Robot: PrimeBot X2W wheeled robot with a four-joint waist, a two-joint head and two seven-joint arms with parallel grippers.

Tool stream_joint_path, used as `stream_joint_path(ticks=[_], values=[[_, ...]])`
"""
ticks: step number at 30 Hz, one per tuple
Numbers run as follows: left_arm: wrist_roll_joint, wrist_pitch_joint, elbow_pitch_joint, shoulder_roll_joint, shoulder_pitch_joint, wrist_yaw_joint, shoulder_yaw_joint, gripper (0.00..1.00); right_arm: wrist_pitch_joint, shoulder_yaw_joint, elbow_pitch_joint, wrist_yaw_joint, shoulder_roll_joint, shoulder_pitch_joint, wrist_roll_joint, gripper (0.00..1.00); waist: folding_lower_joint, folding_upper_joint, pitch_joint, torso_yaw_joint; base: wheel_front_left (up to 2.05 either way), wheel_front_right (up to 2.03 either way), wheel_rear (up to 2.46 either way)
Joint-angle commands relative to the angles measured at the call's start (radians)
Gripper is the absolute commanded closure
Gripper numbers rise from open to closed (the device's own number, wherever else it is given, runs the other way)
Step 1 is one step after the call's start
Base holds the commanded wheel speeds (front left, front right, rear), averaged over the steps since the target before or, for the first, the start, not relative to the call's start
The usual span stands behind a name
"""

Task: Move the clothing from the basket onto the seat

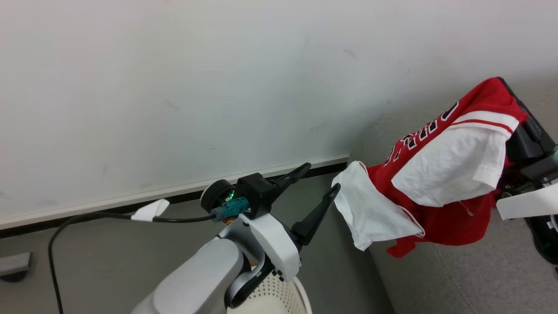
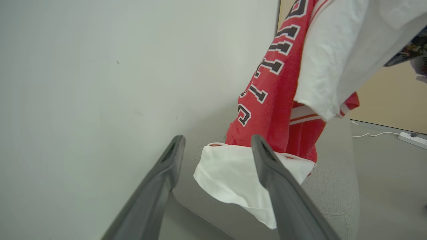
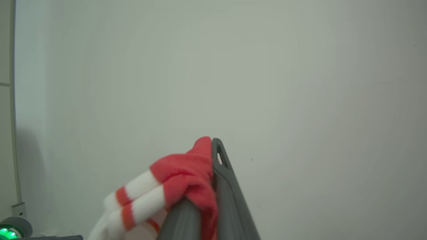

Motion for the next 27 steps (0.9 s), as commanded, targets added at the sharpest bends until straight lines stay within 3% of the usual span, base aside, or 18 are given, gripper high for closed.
stream_joint_path(ticks=[1,7,15,22,27], values=[[0.013,-0.005,-0.001,0.005,0.004,0.004,0.001,0.0,-0.003,-0.013,-0.013,-0.002,-0.005,0.018,-0.008,1.0,0.0,-0.0001,0.022,-0.06,0.0,0.0,0.0],[0.016,-0.033,0.001,0.004,-0.014,0.002,0.001,0.0,-0.003,-0.129,-0.092,-0.002,-0.013,0.085,-0.04,1.0,0.0,-0.0001,0.045,-0.159,0.0,0.0,0.0],[0.014,-0.049,0.012,0.009,-0.008,0.001,-0.007,0.0,-0.003,-0.247,-0.178,-0.002,0.025,0.206,-0.07,1.0,0.0,-0.0001,0.065,-0.258,0.0,0.0,0.0],[0.02,-0.056,0.027,0.002,-0.016,-0.007,-0.022,0.0,-0.003,-0.3,-0.223,-0.002,0.042,0.251,-0.084,1.0,0.0,-0.0001,0.086,-0.286,0.0,0.0,0.0],[0.024,-0.061,0.033,-0.003,-0.028,-0.006,-0.027,0.0,-0.003,-0.301,-0.21,-0.002,0.024,0.194,-0.052,1.0,0.0,-0.0001,0.106,-0.288,0.0,0.0,0.0]])
